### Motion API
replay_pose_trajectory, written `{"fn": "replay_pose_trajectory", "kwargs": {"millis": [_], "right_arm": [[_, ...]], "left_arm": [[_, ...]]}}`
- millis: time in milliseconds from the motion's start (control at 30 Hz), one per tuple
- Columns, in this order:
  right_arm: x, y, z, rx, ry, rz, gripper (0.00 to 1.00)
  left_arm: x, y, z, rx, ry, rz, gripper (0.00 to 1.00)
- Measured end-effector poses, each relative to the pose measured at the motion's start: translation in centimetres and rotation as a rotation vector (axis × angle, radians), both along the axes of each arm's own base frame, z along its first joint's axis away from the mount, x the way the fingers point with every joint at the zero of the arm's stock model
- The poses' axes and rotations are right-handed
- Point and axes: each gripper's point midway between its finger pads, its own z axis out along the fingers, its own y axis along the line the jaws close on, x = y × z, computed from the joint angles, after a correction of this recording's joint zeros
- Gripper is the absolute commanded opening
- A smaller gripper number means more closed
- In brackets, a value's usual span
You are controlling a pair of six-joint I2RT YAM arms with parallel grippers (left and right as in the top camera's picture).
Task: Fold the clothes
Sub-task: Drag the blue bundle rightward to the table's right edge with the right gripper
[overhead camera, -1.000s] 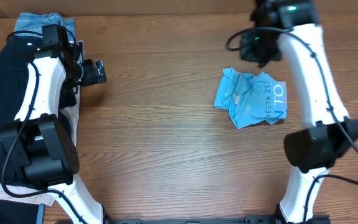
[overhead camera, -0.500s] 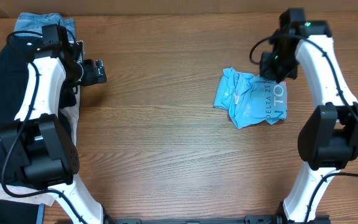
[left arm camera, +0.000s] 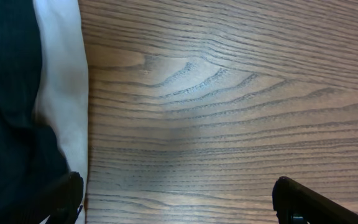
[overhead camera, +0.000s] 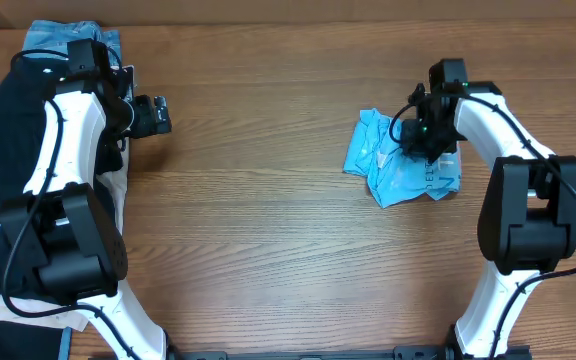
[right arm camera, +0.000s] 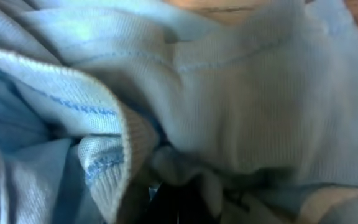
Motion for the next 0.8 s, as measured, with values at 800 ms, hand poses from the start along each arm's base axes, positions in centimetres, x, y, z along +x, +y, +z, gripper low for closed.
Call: {"fn": "replay_pose_trajectory", "kwargs": {"millis": [800], "right_arm": [[7.8,-18.3,0.9,-0.001,-0.434,-0.727,0.06]], "left_arm": [[0.0,0.0,0.0,-0.01,0.003,0.031,1.0]]}}
